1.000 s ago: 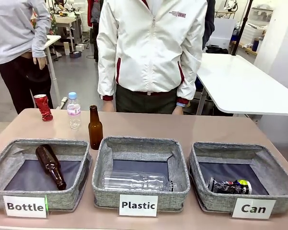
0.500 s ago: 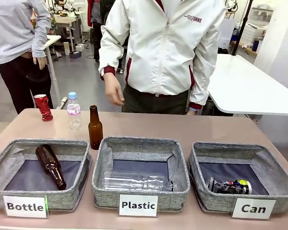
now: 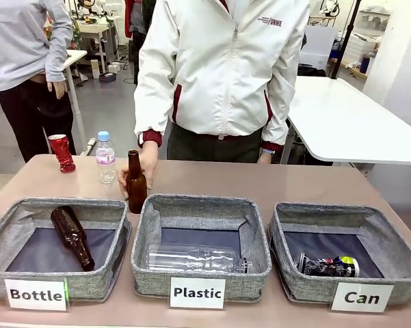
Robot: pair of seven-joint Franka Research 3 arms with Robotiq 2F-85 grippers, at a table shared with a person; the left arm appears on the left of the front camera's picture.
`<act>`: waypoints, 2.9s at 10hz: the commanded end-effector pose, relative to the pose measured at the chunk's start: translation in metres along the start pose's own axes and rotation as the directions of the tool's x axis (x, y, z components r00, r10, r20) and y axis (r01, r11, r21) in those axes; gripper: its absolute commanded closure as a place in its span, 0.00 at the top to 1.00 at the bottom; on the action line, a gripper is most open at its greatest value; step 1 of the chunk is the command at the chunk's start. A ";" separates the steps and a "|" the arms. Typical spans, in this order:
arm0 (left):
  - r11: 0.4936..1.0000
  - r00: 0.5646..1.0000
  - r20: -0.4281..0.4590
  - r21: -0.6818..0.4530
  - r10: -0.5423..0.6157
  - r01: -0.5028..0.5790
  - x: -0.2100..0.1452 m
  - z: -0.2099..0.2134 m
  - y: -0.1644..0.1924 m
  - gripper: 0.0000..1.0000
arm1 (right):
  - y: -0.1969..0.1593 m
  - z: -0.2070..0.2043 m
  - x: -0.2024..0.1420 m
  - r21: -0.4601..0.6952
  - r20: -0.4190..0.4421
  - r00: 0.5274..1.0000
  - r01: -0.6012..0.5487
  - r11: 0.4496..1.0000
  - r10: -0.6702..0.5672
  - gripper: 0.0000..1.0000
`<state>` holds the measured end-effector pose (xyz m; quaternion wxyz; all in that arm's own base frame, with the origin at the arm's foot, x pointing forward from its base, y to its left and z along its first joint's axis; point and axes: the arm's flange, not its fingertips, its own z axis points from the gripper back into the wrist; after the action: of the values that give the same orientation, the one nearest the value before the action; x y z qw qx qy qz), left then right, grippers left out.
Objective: Sort the can waste into the basket.
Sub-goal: Pick up the can waste from the table and place it in the right Fabric basket.
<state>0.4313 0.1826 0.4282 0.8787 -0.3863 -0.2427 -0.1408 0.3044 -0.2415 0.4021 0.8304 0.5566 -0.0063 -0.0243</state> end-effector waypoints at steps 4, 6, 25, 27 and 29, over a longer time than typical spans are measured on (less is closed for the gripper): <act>1.000 1.000 -0.017 0.006 -0.013 0.013 0.011 -0.008 0.020 1.00 | 0.001 0.003 -0.003 -0.001 -0.005 1.000 -0.019 1.000 0.019 1.00; 1.000 1.000 -0.017 0.006 -0.013 0.013 0.011 -0.008 0.020 1.00 | 0.001 0.003 -0.003 -0.001 -0.005 1.000 -0.019 1.000 0.019 1.00; 0.971 0.961 -0.249 -0.233 -0.119 0.060 0.076 0.046 0.147 1.00 | 0.001 0.003 -0.003 -0.001 -0.005 1.000 -0.019 1.000 0.019 1.00; 0.959 0.948 -0.249 -0.247 -0.199 0.137 0.083 0.011 0.158 1.00 | 0.001 0.003 -0.003 -0.001 -0.005 1.000 -0.019 1.000 0.019 1.00; 0.951 0.926 -0.242 -0.184 -0.288 0.248 0.085 -0.018 0.168 1.00 | 0.001 0.003 -0.003 -0.001 -0.005 1.000 -0.019 1.000 0.019 1.00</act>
<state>0.5852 0.2772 0.3632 0.8464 -0.4148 -0.1468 -0.3000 0.3041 -0.2418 0.4018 0.8304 0.5566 -0.0065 -0.0242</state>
